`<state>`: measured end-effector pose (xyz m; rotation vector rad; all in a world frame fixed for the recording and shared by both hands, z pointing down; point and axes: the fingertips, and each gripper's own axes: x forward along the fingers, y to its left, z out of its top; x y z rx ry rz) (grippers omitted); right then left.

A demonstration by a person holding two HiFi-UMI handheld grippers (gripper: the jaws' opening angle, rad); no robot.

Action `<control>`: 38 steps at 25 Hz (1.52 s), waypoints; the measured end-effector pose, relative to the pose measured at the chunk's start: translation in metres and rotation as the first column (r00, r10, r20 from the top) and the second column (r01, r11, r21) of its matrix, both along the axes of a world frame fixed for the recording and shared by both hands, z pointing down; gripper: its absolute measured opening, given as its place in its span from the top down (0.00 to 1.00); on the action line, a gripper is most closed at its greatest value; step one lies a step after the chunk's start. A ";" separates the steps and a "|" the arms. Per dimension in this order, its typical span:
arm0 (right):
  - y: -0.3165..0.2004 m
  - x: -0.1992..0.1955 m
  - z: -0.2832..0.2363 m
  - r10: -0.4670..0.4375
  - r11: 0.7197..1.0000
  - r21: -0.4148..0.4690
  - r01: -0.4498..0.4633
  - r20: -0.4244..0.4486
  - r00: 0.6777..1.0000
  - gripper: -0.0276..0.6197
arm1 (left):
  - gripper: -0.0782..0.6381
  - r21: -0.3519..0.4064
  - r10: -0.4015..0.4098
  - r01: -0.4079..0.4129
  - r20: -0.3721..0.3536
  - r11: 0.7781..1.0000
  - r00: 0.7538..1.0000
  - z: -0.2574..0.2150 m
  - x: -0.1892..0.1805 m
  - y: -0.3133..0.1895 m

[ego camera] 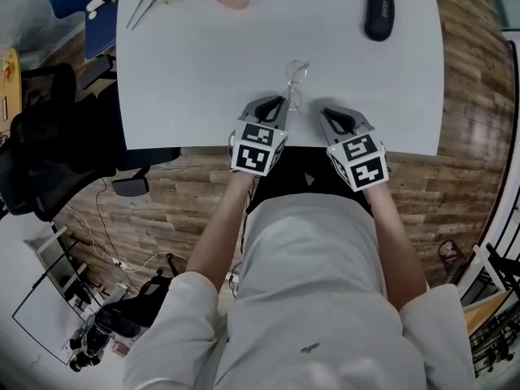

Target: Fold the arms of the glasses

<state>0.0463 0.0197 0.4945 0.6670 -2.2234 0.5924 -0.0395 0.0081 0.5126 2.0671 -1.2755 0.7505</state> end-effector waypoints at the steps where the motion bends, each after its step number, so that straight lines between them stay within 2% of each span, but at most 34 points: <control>1: 0.001 0.001 -0.002 -0.006 1.000 0.003 0.006 0.005 1.000 0.91 | 0.85 0.005 -0.010 0.010 0.002 1.000 1.000 -0.004 0.001 0.003; 10: 0.005 0.007 -0.036 -0.041 0.997 0.071 0.037 0.063 0.997 0.93 | 0.85 0.062 -0.092 0.092 -0.006 0.994 0.996 -0.045 0.007 0.029; 16: -0.002 0.014 -0.070 -0.064 0.988 0.146 0.048 0.105 0.992 0.94 | 0.85 0.150 -0.131 0.133 -0.024 0.980 0.991 -0.090 0.017 0.030; 27: -0.025 0.024 -0.147 -0.104 0.949 0.313 0.031 0.219 0.970 0.95 | 0.85 0.334 -0.157 0.168 -0.059 0.927 0.986 -0.170 0.028 0.015; 35: -0.021 0.018 -0.200 -0.154 0.914 0.405 0.014 0.317 0.936 0.95 | 0.86 0.405 -0.220 0.258 -0.138 0.877 0.966 -0.211 0.018 0.028; 38: -0.021 0.015 -0.216 -0.171 0.905 0.425 0.006 0.351 0.920 0.95 | 0.86 0.440 -0.226 0.265 -0.140 0.858 0.964 -0.224 0.014 0.028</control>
